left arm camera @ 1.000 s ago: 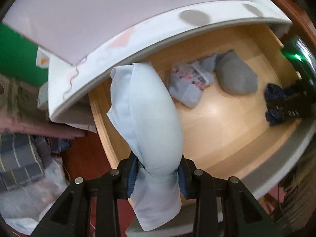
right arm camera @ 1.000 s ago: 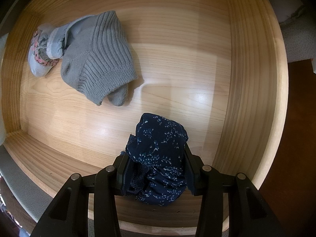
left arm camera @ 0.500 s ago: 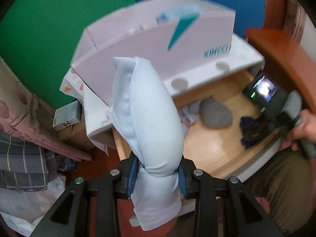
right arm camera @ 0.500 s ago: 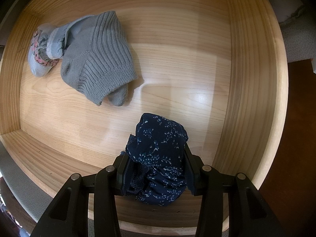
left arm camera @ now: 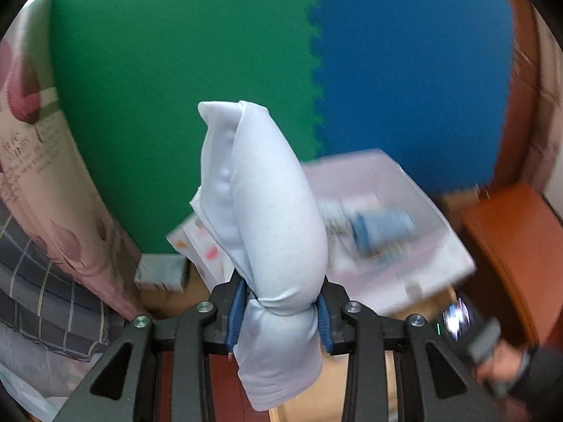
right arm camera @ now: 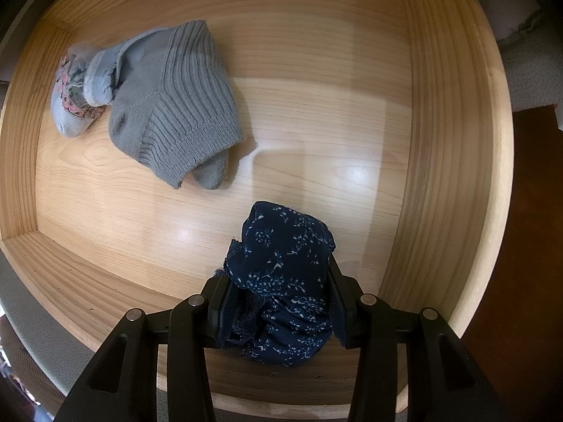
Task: Take underwear out of drawer
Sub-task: 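Carry the white sock with the left tool toward the white box, then open the left tool to drop the white sock into the box, then move the left tool back above the open drawer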
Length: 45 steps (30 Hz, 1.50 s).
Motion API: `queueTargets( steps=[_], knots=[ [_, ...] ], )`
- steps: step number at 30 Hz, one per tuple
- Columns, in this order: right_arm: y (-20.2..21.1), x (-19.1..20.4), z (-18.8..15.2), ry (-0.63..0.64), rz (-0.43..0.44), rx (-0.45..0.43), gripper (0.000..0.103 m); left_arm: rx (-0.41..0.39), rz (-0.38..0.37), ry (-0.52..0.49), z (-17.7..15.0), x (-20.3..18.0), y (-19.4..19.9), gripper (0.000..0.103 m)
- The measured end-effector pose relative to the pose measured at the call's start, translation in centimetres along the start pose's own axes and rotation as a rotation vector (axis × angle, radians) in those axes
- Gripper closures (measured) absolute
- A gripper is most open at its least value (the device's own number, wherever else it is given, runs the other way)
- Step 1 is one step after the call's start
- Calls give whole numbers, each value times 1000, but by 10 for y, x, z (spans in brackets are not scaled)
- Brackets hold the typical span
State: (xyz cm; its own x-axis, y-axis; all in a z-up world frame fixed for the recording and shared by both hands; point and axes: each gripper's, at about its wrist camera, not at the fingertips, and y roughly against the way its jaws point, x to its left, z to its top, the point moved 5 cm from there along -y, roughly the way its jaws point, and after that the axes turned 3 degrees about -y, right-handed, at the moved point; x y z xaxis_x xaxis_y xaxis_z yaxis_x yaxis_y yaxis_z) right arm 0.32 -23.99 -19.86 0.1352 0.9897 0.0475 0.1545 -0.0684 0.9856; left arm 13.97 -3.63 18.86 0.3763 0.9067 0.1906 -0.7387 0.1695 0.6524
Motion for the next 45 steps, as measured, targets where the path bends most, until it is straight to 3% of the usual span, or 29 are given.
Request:
queueTargets(
  steps=[3,8,13,22,32,40,45],
  knots=[
    [1,-1,1,-6,3,-1,61,-24,23,32,22,9,-18,69],
    [1,-3,1,-10,4,-1,61,19,-24,64,44,12,-69,68],
    [2,-4,2,-12,4,-2,61,129,-21,43,33,3,-123,68],
    [2,-4,2,-10,4,-1,61,186,8,17,19,-1,-160,62],
    [-1,-5,1,-9,2,-2,61,188,14,5,15,-1,-158,52],
    [-1,-7,1,-9,-3,-1,61,152,7,17,18,3,-131,50],
    [0,-6,1,-9,-11,0,61,131,13,0,4,3,-108,50]
  ],
)
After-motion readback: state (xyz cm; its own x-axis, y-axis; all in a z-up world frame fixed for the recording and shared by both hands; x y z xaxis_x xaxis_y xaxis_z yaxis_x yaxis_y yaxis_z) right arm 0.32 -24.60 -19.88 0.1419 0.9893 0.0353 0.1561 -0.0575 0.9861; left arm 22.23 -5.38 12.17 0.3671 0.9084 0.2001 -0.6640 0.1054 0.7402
